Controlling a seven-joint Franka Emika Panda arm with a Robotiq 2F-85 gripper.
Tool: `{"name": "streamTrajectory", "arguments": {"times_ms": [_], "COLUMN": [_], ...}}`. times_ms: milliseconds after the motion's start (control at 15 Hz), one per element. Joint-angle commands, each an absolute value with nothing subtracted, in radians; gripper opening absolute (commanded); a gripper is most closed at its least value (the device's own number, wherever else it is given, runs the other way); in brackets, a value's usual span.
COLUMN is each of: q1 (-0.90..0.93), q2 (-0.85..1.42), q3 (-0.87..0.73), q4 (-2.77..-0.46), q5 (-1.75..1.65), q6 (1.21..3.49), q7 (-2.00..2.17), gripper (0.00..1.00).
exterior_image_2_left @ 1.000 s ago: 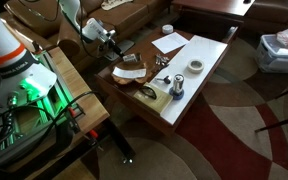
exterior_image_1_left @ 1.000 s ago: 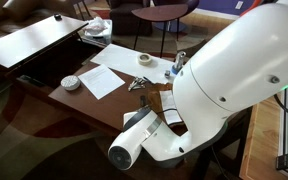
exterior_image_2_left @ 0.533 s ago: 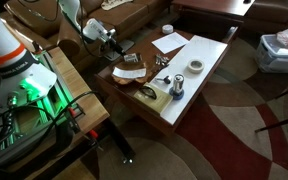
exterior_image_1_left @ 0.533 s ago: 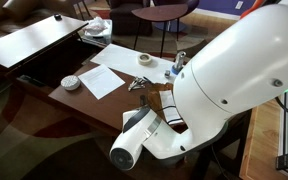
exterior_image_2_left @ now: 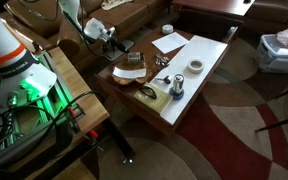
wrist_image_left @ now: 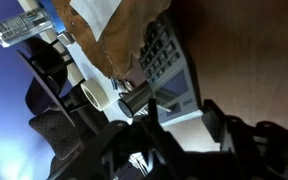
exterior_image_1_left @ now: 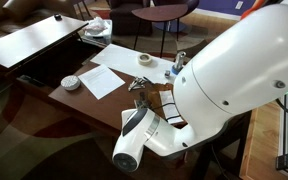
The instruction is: Pick up the calculator and put it in the brown bowl
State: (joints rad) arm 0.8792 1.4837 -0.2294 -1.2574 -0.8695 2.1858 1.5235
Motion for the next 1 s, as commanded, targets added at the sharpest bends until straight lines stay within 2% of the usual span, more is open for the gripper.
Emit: {"name": "streamTrajectory", "arguments": {"times_ms": [0, 133, 200, 933], "q1": [0.877, 0.874, 0.872, 0.891], "q2": [1.485, 1.489, 1.489, 1.496], "q3": [-0.217, -0.211, -0.208, -0.189], "q4": [-1.246, -1.232, -1.226, -1.121], "q5": [-0.913, -0.915, -0.916, -0.949], "q6": [2.120, 2.093, 2.080, 2.044], "q7": [1.574, 1.590, 1.597, 1.665], "gripper": [0.19, 0.04, 0.01, 0.02]}}
